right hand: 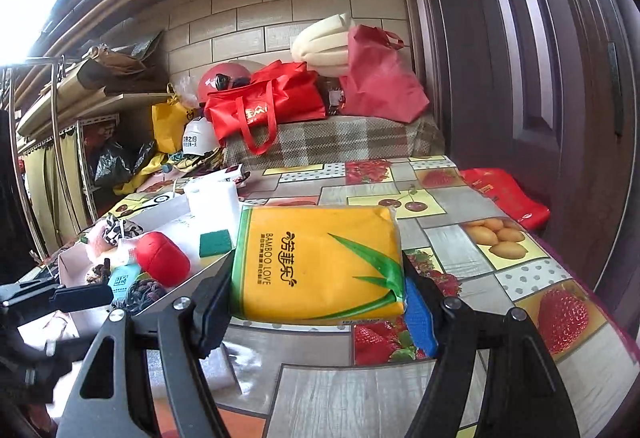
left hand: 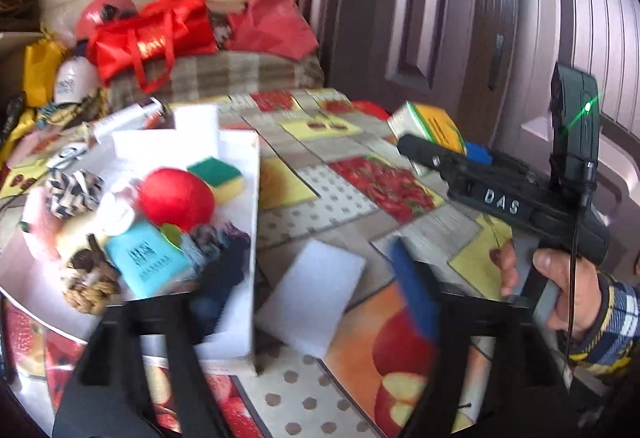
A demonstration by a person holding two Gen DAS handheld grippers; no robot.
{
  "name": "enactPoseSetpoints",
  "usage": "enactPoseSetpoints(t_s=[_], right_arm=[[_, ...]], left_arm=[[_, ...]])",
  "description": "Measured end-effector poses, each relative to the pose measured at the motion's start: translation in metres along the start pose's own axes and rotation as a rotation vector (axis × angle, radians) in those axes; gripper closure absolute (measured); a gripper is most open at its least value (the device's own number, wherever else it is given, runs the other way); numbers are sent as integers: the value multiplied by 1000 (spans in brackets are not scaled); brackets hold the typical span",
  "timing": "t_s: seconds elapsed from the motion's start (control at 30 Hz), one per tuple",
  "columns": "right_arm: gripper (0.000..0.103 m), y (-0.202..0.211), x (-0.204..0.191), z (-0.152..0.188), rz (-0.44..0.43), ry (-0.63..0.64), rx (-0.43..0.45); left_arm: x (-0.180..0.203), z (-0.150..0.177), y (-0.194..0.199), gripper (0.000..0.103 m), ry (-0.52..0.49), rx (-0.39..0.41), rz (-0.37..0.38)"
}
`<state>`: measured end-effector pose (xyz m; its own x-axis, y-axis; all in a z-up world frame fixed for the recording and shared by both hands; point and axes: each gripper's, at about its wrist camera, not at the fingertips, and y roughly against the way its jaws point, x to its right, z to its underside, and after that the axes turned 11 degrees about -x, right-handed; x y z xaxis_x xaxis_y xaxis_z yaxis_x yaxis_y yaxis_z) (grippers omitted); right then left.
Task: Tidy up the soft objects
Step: 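Carry the white foam sheet and yellow tissue pack over the white box with both tools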
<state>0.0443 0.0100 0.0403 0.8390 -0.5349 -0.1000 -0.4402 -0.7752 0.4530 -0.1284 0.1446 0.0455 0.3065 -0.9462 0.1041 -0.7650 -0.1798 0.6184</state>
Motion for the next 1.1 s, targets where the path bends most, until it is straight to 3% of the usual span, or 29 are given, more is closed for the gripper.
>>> enactPoseSetpoints(t_s=[0.33,0.57,0.7,0.87,1.0,1.1], right_arm=[[30,-1,24,1,-44,-92,-3],[30,0,36,2,-71,-153,-8],[30,0,37,2,-77,-158,-6],[30,0,39,1,-86,-169,-9],[30,-1,39,1,-85,-166,-10],[30,-1,40,1,-86,-168,-9]], left_arm=[[45,-12,-48,17,-212,-190,13],[37,-20,-89,17,-165,-326,-32],[45,-16,-95,17,-213,-381,-32],[63,-1,-77,17,-232,-388,49],[64,0,-66,17,-301,-339,-103],[54,-1,-75,17,-261,-413,-60]])
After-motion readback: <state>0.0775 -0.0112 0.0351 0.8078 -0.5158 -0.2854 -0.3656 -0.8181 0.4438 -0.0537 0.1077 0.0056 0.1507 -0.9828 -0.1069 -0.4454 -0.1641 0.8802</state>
